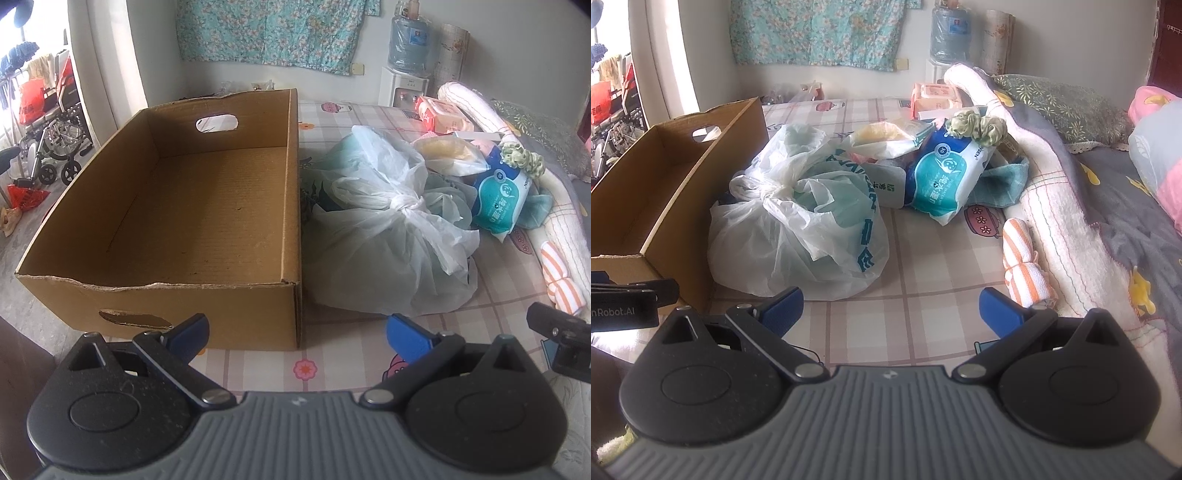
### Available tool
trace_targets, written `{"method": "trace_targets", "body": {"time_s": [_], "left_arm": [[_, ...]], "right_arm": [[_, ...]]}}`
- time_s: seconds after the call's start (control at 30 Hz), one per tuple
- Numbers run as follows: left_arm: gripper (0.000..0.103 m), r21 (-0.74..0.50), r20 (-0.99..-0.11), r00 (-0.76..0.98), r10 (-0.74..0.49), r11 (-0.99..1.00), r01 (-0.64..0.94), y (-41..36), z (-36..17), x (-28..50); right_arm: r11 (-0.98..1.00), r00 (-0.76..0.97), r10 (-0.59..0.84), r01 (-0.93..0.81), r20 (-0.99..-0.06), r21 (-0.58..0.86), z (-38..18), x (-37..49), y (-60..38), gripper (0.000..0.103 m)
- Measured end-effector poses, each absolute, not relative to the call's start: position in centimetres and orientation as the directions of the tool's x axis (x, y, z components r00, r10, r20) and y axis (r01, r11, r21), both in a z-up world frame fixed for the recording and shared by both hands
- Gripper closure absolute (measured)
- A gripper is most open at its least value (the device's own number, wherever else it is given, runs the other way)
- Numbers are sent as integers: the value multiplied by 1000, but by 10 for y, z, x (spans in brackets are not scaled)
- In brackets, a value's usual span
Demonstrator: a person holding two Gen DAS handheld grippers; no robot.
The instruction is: Organize soft objects
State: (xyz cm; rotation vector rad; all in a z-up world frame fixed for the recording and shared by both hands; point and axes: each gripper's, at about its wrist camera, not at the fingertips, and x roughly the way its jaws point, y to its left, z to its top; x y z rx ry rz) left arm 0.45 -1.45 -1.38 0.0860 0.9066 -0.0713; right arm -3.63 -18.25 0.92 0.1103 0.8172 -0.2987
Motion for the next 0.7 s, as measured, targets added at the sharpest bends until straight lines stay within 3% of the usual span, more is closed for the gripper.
{"method": "trace_targets", "body": {"time_s": [0.7], "left_arm": [[0, 55, -799, 601, -25, 992, 115, -24, -17, 14]], "right_arm": [[945, 622, -232, 325, -748, -22, 5, -29, -191, 1]]}}
